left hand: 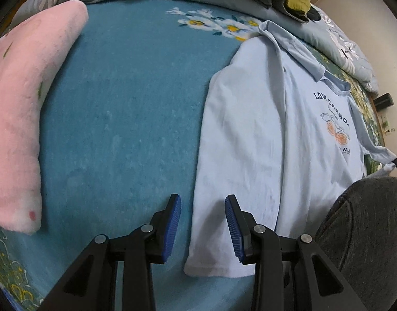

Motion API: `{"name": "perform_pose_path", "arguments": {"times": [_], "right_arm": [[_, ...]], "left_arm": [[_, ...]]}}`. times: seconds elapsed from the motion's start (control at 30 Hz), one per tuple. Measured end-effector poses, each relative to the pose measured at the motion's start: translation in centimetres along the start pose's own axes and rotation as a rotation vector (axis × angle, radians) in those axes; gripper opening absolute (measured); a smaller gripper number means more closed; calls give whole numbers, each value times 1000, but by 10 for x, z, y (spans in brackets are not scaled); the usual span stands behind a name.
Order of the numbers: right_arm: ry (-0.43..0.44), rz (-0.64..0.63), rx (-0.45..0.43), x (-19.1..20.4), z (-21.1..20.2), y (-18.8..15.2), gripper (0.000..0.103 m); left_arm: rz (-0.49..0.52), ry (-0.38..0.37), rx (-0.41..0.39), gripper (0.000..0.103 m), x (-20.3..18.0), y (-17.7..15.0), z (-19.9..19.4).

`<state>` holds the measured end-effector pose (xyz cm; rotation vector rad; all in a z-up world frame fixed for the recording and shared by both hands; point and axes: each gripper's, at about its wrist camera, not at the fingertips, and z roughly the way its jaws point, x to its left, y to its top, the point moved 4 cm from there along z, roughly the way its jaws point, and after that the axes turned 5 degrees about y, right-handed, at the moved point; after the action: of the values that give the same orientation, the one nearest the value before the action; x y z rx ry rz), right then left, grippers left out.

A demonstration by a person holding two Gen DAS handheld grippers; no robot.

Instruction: Fold clothes

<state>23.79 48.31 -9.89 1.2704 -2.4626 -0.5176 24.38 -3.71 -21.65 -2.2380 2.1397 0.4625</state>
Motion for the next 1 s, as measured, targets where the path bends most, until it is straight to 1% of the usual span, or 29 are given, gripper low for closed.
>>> {"name": "perform_pose_path", "arguments": {"times": [0.07, 0.1, 0.13, 0.17, 0.2, 0.3, 0.33, 0.43, 0.47, 0.5, 0.53, 0.6, 0.67, 0.77, 0.8, 0.83, 0.87, 0.9, 0.93, 0.97, 1.0], "right_arm": [[31, -9, -14, 10, -8, -8, 6], [41, -25, -17, 16, -11, -13, 6], [47, -47, -17, 24, -13, -17, 6], [53, -70, -17, 31, -16, -21, 6], [55, -92, -16, 38, -18, -25, 6], [66, -145, -9, 55, -23, -32, 6], [70, -149, -9, 58, -24, -32, 6], [80, -130, -12, 63, -27, -29, 6], [85, -117, -11, 64, -28, -28, 6], [90, -103, -9, 64, -29, -27, 6], [95, -89, -7, 65, -29, -26, 6], [95, -75, -2, 66, -28, -28, 6], [92, -66, 11, 68, -25, -31, 6], [87, -57, 34, 72, -19, -36, 6], [87, -56, 39, 73, -18, -37, 6], [87, -54, 44, 74, -16, -38, 6], [88, -52, 48, 76, -16, -38, 6], [89, -52, 51, 77, -16, -39, 6], [90, -53, 52, 78, -16, -39, 6], [90, -56, 54, 79, -16, -40, 6], [90, -60, 55, 80, -16, -40, 6]], "left_arm": [[31, -8, 3, 36, -4, -3, -2], [45, -11, 7, 33, -6, -4, -2], [65, -15, 11, 16, -9, -5, -2], [86, -19, 14, 4, -12, -7, -3], [99, -32, 20, 3, -15, -7, -3], [96, -183, -17, 2, -21, 4, -21], [69, -260, -74, 2, -18, 16, -37], [-90, -379, -227, 2, 13, 52, -75], [-171, -394, -273, 2, 31, 68, -85], [-234, -373, -317, 2, 49, 83, -92], [-259, -330, -338, 2, 60, 92, -94], [-284, -230, -332, 2, 80, 111, -91], [-305, -178, -308, 2, 90, 127, -85], [-270, -91, -266, 3, 94, 142, -74], [-243, -68, -246, 3, 94, 145, -70], [-216, -41, -228, 7, 92, 147, -68], [-181, -20, -220, 17, 88, 148, -68], [-145, 0, -215, 24, 83, 149, -68], [-107, -9, -231, 39, 77, 146, -73], [-69, -22, -251, 47, 71, 142, -78], [-31, -36, -271, 51, 65, 138, -83]]}}
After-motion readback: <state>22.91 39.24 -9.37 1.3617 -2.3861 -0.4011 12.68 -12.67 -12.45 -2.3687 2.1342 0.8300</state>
